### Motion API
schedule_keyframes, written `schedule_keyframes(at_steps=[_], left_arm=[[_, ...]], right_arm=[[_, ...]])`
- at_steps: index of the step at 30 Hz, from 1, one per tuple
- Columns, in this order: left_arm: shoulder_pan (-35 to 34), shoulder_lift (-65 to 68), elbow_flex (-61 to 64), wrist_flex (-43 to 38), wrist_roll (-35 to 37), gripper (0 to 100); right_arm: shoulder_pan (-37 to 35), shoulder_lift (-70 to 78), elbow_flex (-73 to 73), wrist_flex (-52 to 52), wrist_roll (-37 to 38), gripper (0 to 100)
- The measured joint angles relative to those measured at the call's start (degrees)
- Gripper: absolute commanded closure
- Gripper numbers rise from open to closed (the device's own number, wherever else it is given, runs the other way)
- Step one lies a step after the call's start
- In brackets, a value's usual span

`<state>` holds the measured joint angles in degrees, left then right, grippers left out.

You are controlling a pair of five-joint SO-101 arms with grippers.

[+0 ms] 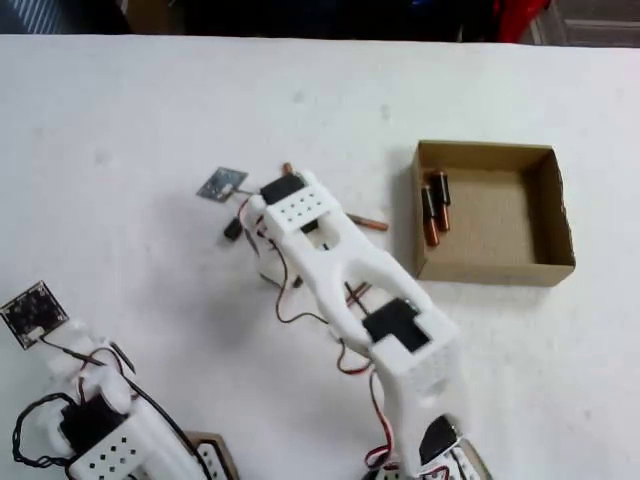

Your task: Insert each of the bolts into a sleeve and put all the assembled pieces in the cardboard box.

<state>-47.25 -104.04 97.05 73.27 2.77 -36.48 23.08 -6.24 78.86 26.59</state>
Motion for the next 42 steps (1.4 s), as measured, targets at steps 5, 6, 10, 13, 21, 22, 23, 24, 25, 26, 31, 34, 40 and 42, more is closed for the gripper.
schedule_keyframes(at_steps=[5, 6, 10, 13, 21, 22, 23, 24, 25, 26, 31, 34, 40, 42], left_arm=[[0.0, 0.0, 0.0, -0.18, 0.0, 98], [0.0, 0.0, 0.0, -0.53, 0.0, 98], [0.0, 0.0, 0.0, -1.32, 0.0, 98], [0.35, 0.0, 0.0, -1.32, 0.0, 98], [7.38, 0.0, 0.0, -1.32, 0.0, 98], [8.35, 0.0, 0.0, -1.32, 0.09, 98], [9.41, 0.0, 0.0, -1.32, 0.09, 98], [10.46, 0.0, 0.0, -1.32, 0.09, 98], [11.52, 0.0, 0.0, -1.32, 0.09, 98], [12.84, 0.0, 0.0, -1.32, 0.09, 98], [17.58, 0.0, 0.0, -1.32, 0.09, 98], [20.92, 0.0, 0.0, -1.58, -0.35, 98], [27.34, 0.0, 0.0, -1.58, -11.43, 98], [27.87, 0.0, 0.0, -1.58, -13.54, 98]], right_arm=[[0.0, -9.49, 0.0, 4.13, 0.0, 98.1], [-0.09, -11.34, 0.0, 5.01, 0.0, 98.1], [0.97, -18.81, 0.0, 8.26, 0.0, 98.1], [3.34, -24.35, 0.0, 10.11, 0.0, 98.1], [9.85, -37.36, 0.0, 16.53, 0.0, 98.1], [10.64, -38.95, 0.0, 16.7, 0.0, 98.1], [11.25, -40.62, 0.0, 16.79, 0.0, 98.1], [11.78, -42.11, 0.0, 17.14, 0.18, 98.1], [12.22, -43.52, 0.0, 17.58, 0.18, 98.1], [12.57, -44.92, 0.0, 17.67, 0.18, 98.1], [14.15, -52.92, 3.34, 17.85, 0.18, 98.1], [14.07, -58.9, 7.82, 17.85, 0.18, 98.1], [13.98, -72.62, 18.64, 16.0, 0.18, 98.1], [13.89, -77.71, 23.12, 14.59, 0.18, 98.1]])
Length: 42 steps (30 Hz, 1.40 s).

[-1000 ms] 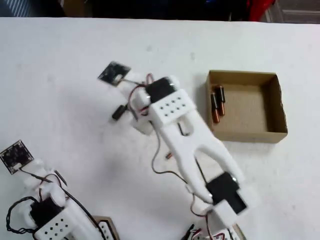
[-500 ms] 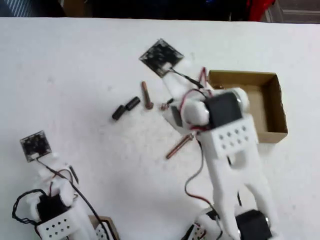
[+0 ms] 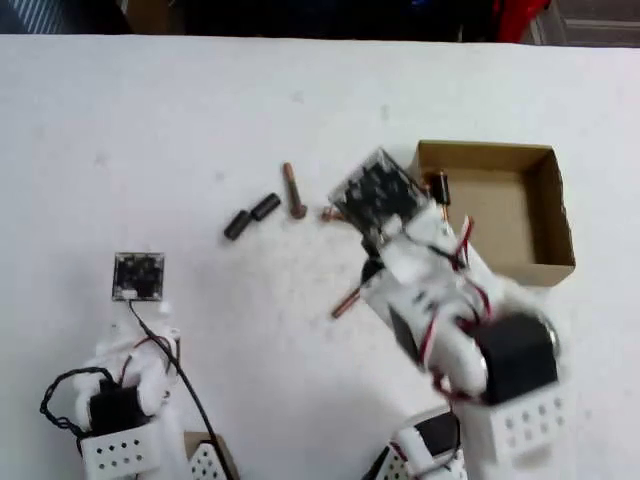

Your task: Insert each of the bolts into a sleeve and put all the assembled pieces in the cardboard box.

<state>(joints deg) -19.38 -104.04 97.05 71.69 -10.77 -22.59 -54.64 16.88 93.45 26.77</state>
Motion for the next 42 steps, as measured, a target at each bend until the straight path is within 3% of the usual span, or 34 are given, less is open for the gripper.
schedule_keyframes(at_steps=[10, 19, 28, 34, 42], left_arm=[[0.53, 0.0, 0.0, 0.0, -0.7, 98], [0.53, 0.0, 0.0, -0.35, -1.23, 98], [8.09, 0.0, -1.32, -1.41, -1.32, 98], [9.49, 0.0, -4.48, -1.41, -1.41, 98], [13.1, 0.26, -16.0, 5.1, -1.41, 98]], right_arm=[[0.0, -20.75, 25.93, -16.62, 0.09, 98.1], [0.0, -26.2, 39.12, -24.7, 0.09, 98.1], [0.0, -36.31, 48.09, -26.73, -3.6, 98.1], [0.0, -44.92, 52.57, -26.73, -5.45, 98.1], [1.41, -47.82, 55.65, -26.73, -5.54, 98.1]])
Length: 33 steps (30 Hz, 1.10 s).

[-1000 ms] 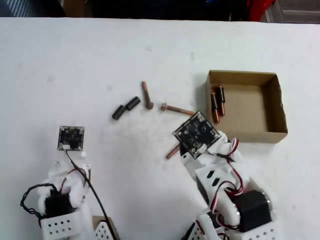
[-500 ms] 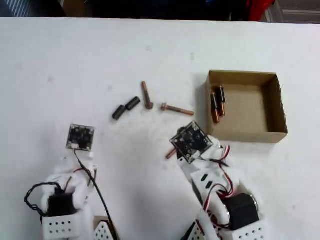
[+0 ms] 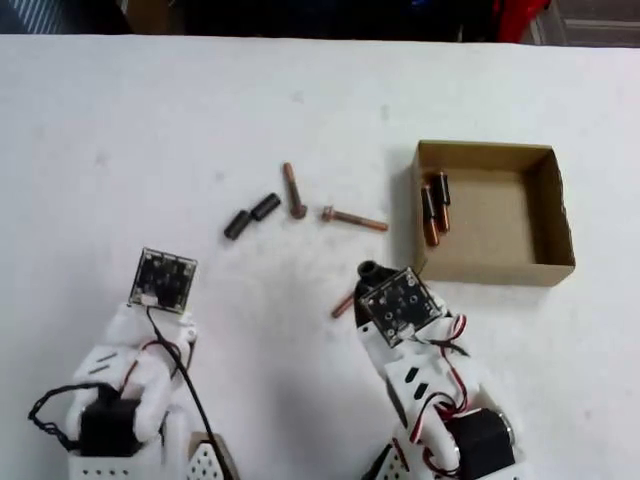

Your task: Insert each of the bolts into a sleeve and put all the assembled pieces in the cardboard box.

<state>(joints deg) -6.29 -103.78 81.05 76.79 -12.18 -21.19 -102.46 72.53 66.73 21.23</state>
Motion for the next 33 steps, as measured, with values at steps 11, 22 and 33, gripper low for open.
schedule_keyframes(at_steps=[11, 22, 33], left_arm=[[3.25, 37.98, -19.69, -3.34, 0.0, 98], [11.25, 69.36, -39.03, -3.78, -0.09, 98], [13.01, 94.42, -59.34, -4.31, 8.0, 87]], right_arm=[[2.81, -0.09, 6.59, -3.78, -5.8, 98.1], [6.77, -0.09, 8.35, -4.4, -5.8, 98.1], [7.38, -0.09, 8.62, -4.4, -5.8, 98.1]])
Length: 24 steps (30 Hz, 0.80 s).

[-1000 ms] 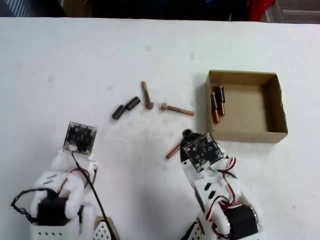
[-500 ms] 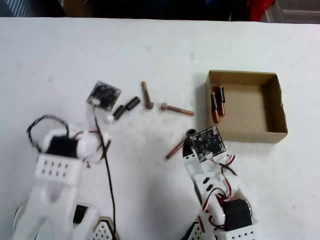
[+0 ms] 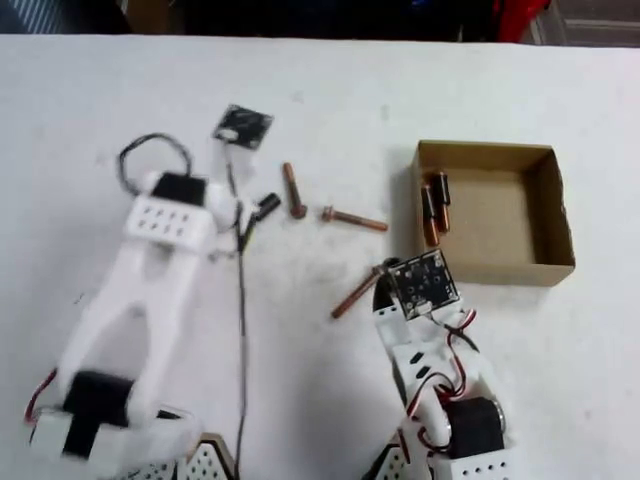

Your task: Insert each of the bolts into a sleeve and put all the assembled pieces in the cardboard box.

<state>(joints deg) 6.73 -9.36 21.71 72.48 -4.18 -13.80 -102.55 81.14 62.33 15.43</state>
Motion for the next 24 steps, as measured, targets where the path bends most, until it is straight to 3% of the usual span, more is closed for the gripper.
schedule_keyframes(at_steps=[2, 7, 24], left_arm=[[1.58, 4.84, -4.13, 0.0, 1.67, 83], [4.13, 16.09, -15.3, 0.0, 6.15, 84], [9.05, 44.31, -45.63, 0.53, 7.12, 85]], right_arm=[[0.0, 0.0, 0.97, 0.0, 0.0, 98.1], [0.0, 0.0, 1.05, 0.0, 0.0, 98.1], [0.0, 0.0, 1.05, 0.0, 0.0, 98.1]])
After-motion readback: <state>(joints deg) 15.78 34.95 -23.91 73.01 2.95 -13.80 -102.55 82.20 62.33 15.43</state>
